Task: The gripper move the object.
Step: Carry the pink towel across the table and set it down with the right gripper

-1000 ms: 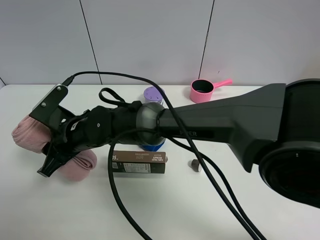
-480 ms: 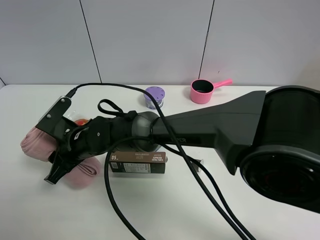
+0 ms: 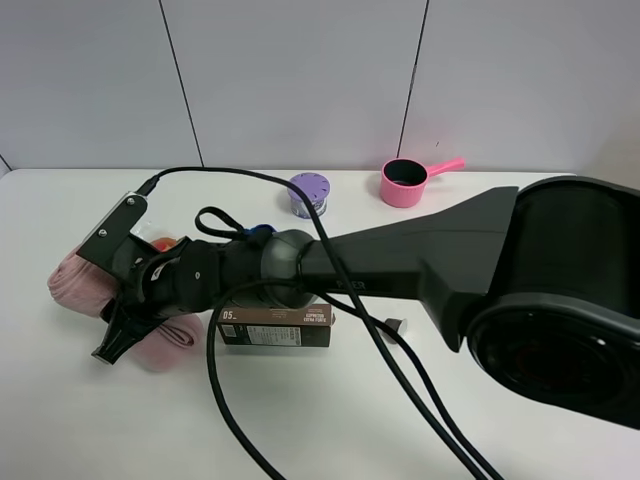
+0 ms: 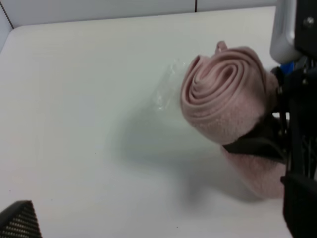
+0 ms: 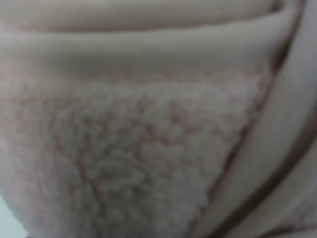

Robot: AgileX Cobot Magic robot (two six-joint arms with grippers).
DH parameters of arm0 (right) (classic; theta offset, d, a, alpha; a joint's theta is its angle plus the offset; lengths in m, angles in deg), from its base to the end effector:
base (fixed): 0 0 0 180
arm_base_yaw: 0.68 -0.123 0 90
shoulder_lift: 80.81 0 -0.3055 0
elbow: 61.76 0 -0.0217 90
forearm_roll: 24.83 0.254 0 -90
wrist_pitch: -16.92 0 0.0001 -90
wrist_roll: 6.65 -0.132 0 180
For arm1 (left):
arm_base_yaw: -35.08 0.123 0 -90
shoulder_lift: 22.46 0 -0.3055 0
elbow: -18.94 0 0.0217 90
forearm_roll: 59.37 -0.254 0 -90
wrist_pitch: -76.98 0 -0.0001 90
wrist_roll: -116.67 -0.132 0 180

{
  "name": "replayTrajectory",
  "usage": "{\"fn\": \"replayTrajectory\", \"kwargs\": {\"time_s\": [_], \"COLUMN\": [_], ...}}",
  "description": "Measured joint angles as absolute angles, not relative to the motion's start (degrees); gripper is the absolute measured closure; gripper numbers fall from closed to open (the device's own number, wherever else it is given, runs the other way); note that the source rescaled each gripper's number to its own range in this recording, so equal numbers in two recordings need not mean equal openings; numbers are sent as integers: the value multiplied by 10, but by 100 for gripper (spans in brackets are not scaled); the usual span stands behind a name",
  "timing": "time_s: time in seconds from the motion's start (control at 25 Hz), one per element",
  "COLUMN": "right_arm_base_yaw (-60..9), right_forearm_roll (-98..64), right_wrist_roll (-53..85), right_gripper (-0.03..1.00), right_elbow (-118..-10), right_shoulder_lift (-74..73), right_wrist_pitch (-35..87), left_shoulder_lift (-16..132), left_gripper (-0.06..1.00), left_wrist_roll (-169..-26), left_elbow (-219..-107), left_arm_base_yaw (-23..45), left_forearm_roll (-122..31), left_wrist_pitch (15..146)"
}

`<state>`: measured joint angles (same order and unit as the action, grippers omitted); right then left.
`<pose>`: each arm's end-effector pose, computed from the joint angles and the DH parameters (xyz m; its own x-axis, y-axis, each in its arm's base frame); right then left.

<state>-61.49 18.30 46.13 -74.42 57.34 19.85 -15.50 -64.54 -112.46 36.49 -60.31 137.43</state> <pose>0.2648 0.4837 0.1164 -0.1444 -0.6034 -0.7843 -0.9234 0.3670 -0.1122 0.0125 0.0022 0.2636 -0.4392 0.0184 -0.8982 -0.0246 0.9992 0.0325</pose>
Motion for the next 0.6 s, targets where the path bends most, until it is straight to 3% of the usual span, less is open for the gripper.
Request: {"fn": "replayTrajectory", "kwargs": {"time_s": [0.6], "right_arm_base_yaw": [-615], "right_forearm_roll": [183], "right_wrist_roll": [461], "right_gripper": [97], "right_elbow": [-744], "right_shoulder_lift": [573], "right_wrist_pitch": [200], "left_shoulder_lift": [-155], "left_gripper": [-6], "left_wrist_roll": [-645], "left_elbow": [-1125], "left_arm_base_yaw": [365], "left_forearm_roll": [-603], "left_wrist_pitch": [1374]}}
